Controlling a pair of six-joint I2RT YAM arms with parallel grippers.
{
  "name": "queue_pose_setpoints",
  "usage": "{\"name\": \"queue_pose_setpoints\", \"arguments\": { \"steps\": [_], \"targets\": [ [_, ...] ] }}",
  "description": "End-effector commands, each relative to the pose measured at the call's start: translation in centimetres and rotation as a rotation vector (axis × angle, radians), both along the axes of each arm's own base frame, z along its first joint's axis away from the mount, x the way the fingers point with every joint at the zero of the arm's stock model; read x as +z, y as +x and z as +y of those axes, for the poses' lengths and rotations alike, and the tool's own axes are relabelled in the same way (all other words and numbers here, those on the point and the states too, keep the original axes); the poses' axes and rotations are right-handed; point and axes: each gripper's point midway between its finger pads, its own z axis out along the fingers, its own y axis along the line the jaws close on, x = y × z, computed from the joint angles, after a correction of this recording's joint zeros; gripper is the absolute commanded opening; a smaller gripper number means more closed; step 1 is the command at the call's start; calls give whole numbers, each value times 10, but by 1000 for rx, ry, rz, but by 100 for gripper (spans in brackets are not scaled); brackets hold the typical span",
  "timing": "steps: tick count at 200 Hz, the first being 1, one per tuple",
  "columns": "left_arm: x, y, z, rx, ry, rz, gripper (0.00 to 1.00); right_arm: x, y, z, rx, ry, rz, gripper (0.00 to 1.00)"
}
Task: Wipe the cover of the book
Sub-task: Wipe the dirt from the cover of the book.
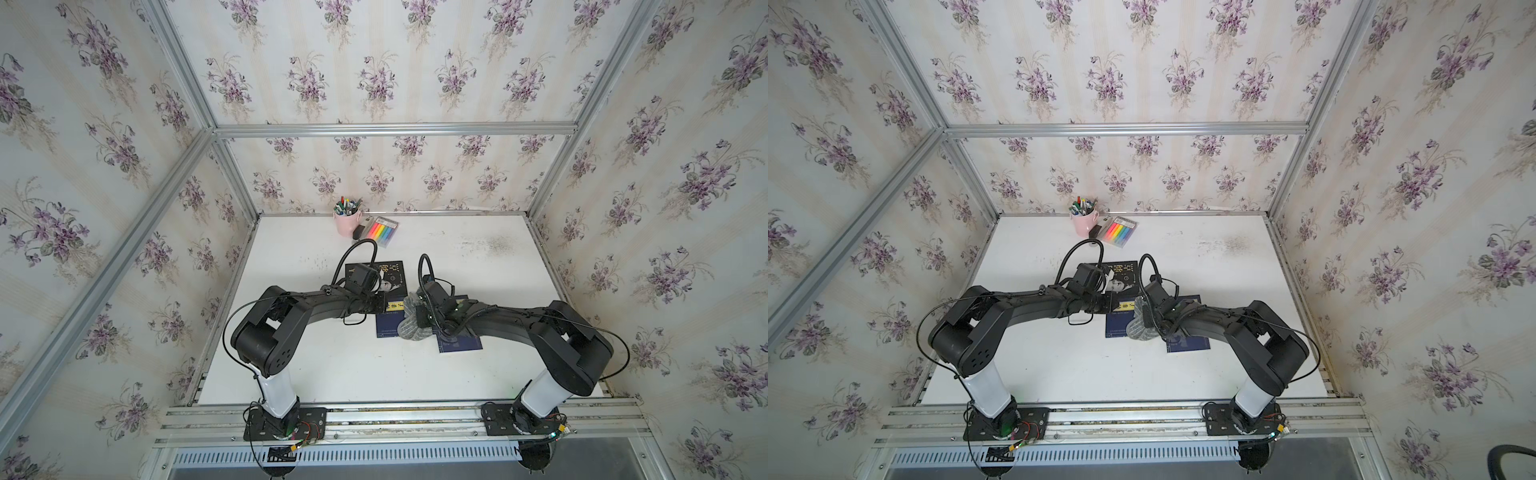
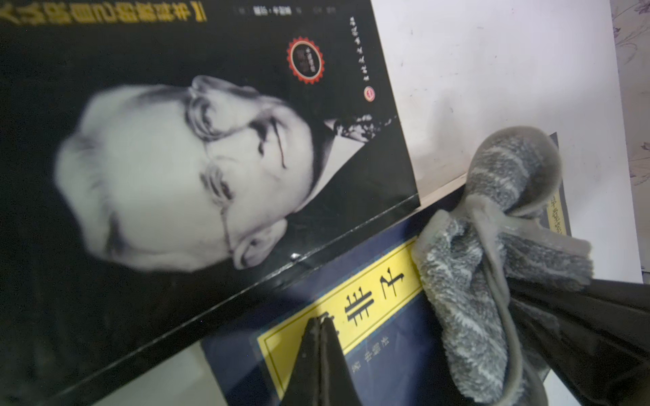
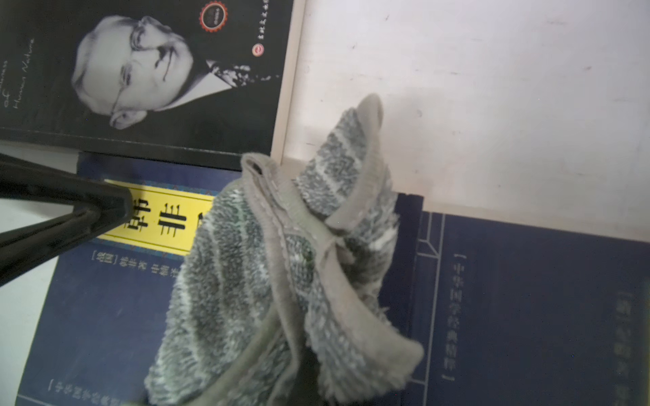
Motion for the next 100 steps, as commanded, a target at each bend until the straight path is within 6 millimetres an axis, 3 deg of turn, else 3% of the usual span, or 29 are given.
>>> {"name": "queue_pose_setpoints", "arguments": {
  "steps": [1,40,67,100],
  "targets": [
    [-29,-27,28,24,123,119,0,-20,-15,2,33,-30,104,0],
    [-29,-31,38,47,108,120,0,-23,-18,47,118,-9,119,0],
    [-28,-33,45,60,95,123,0,-25,-21,69,142,46,132,0],
    [-30,-35,49,68,82,130,0,-30,-21,57,119,5,125,0]
  ]
}}
